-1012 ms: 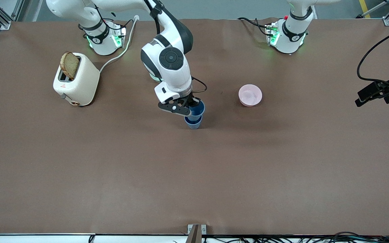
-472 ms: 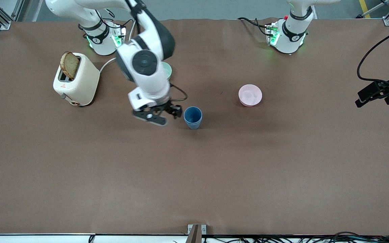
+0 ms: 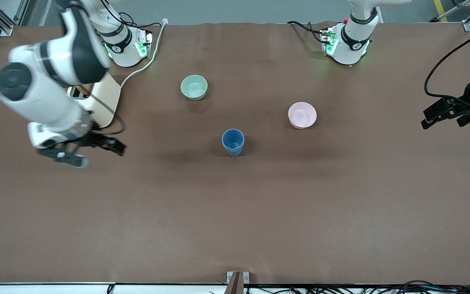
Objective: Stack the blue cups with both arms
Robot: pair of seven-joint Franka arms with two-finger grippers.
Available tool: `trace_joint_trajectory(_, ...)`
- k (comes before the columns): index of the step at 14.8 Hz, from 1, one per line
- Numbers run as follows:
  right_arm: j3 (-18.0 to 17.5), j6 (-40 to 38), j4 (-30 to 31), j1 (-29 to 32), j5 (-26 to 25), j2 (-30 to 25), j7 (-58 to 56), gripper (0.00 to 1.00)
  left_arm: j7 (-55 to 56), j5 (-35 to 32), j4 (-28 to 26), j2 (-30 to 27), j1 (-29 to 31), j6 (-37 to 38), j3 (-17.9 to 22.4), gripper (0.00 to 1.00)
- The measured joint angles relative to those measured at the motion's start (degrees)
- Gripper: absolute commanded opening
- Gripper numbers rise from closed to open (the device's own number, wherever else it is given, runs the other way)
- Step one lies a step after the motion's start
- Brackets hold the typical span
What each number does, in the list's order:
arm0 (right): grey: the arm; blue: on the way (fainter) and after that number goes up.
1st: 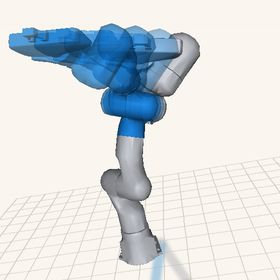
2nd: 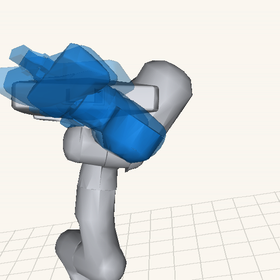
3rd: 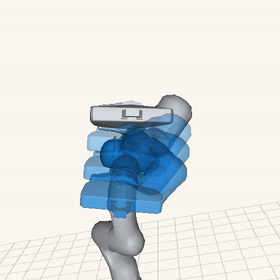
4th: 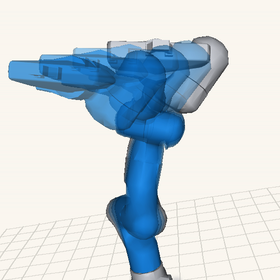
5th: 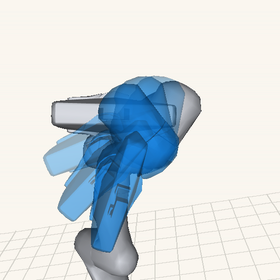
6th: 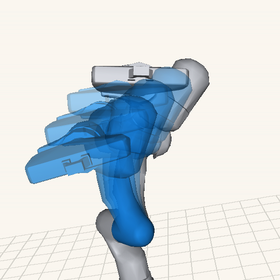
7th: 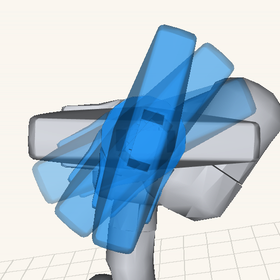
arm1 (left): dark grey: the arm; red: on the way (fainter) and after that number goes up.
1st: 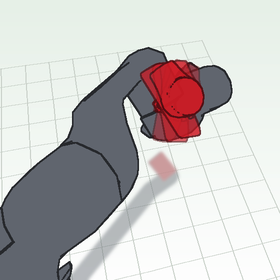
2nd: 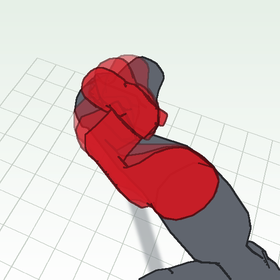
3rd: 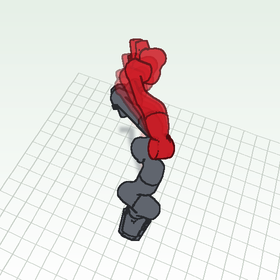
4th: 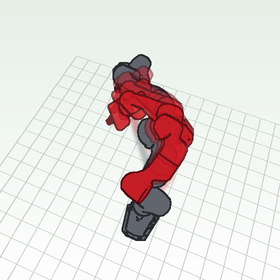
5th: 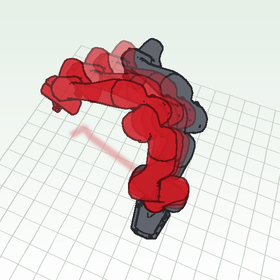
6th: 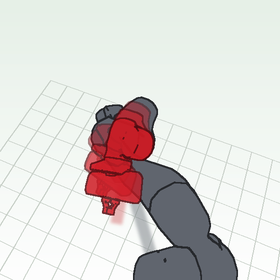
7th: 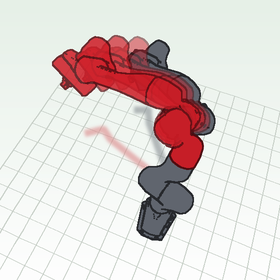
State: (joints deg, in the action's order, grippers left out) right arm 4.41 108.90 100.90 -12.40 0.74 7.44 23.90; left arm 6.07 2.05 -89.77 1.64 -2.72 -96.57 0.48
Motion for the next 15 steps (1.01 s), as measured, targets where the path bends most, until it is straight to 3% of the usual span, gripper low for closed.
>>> trace_joint_trajectory(5,-0.1,-10.2,-0.1,10.8,0.0,-7.6,-16.2,1.0,0.0,-1.2,0.0,0.0,-0.1,0.3,-0.1,1.0)
trace_joint_trajectory(9,-0.3,-18.3,-5.0,11.9,0.0,-11.1,-18.8,1.0,0.3,-1.2,0.0,0.0,-0.2,0.6,-0.3,1.0)
trace_joint_trajectory(15,-0.9,-28.5,-17.0,11.9,0.0,-9.4,-18.9,1.0,0.4,-1.2,-0.1,0.1,-0.2,2.1,-0.6,1.0)
